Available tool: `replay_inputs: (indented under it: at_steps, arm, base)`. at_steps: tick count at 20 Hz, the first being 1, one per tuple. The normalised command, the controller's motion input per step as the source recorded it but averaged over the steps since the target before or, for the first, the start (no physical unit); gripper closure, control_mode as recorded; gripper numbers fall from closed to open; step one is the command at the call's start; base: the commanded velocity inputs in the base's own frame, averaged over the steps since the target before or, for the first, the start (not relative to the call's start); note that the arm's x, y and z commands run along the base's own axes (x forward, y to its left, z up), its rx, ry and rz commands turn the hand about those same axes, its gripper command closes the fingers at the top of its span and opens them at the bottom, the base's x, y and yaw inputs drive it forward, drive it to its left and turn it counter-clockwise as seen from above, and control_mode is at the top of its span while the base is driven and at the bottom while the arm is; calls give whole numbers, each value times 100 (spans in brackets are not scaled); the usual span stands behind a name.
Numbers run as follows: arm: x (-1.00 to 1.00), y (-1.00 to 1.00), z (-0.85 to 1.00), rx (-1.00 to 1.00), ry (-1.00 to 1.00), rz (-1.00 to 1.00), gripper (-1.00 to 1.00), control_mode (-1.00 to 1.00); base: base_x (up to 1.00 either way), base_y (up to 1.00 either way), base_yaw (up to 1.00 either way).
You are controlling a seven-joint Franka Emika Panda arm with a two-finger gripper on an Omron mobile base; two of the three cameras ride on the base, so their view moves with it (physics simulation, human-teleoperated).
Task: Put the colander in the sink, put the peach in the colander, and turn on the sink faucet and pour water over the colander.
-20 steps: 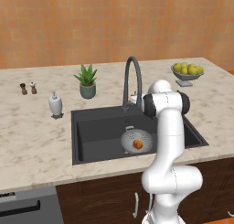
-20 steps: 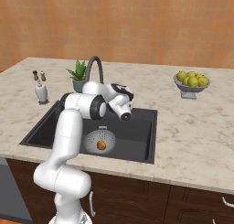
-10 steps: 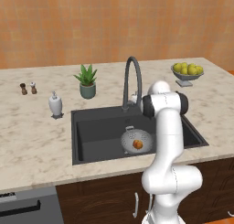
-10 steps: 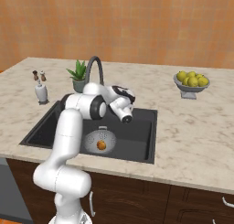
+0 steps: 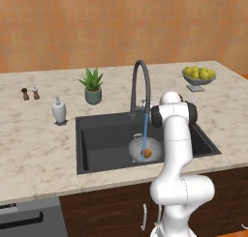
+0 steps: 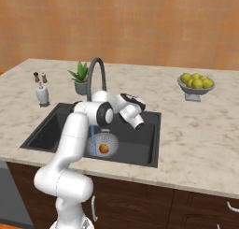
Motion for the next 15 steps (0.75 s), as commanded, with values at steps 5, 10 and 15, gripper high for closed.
replay_inputs:
  at_steps: [5,10,15]
  arm:
    - [40,-99,-38,-10,24,-19,100,-100]
    - [-45,-17,91,6,-16,-3,100,-100]
    - [-85,12,100,0,-57,0,100,-100]
  base:
    - [0,0,0]
    - [0,0,0]
    - [0,0,0]
